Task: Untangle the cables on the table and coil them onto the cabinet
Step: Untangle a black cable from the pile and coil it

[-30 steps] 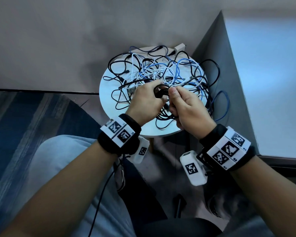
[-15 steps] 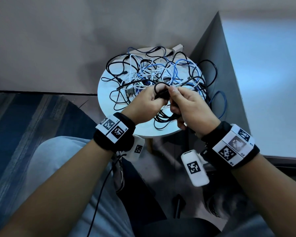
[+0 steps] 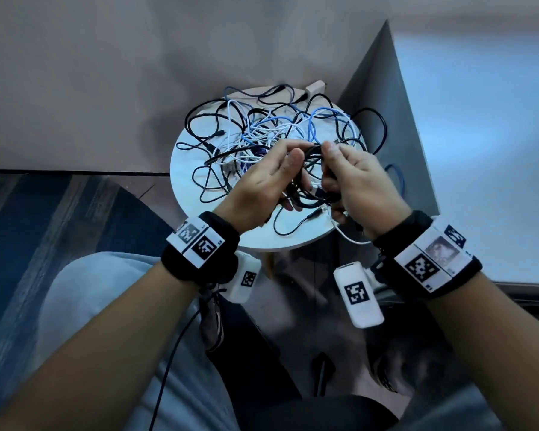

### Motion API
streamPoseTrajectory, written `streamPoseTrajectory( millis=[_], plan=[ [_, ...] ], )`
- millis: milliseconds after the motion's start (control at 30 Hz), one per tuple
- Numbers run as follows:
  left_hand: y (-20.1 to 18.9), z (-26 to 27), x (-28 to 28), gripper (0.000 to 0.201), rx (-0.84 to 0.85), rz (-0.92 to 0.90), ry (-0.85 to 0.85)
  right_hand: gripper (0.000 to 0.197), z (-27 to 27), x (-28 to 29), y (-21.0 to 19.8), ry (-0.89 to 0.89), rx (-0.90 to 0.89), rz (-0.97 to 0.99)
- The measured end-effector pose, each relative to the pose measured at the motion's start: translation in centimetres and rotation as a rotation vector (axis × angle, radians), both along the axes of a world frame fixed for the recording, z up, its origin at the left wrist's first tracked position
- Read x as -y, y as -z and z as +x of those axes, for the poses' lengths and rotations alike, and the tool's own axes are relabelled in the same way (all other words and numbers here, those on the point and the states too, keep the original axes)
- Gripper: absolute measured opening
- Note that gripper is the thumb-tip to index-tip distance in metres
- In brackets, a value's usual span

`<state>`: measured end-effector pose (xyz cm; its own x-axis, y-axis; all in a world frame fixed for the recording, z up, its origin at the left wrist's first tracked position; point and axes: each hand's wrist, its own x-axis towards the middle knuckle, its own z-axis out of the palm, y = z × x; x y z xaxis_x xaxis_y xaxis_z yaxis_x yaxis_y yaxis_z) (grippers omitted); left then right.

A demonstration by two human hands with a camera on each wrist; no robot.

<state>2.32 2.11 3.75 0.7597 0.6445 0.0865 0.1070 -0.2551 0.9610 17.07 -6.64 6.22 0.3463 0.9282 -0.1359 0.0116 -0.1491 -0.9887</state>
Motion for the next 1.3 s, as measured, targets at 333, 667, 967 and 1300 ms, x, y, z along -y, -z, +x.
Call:
streamPoseTrajectory(
  millis=[333,667,967,1300],
  plan=[
    [-0.7,-0.1,-0.2,0.023,-0.102,0.417,-0.222,0.031,0.3,0.5,-1.1,-0.181,-0.056,-0.033],
    [-0.8,-0.3,-0.5,0.020,0.006,0.256,-0.217,0.012,2.9,0.3,-0.1,-0.190,0.851,-0.092],
    [-0.9,0.5,-0.2,0.016,0.087,0.116,-0.186,0.016,1.8,-0.3,-0.1,0.082,0.060,0.009],
    [-0.5,0.6,0.4,0.019,-0.047,0.444,-0.387,0.045,-1.0,0.4,-0.3,-0.177,-0.752,-0.085]
  ],
)
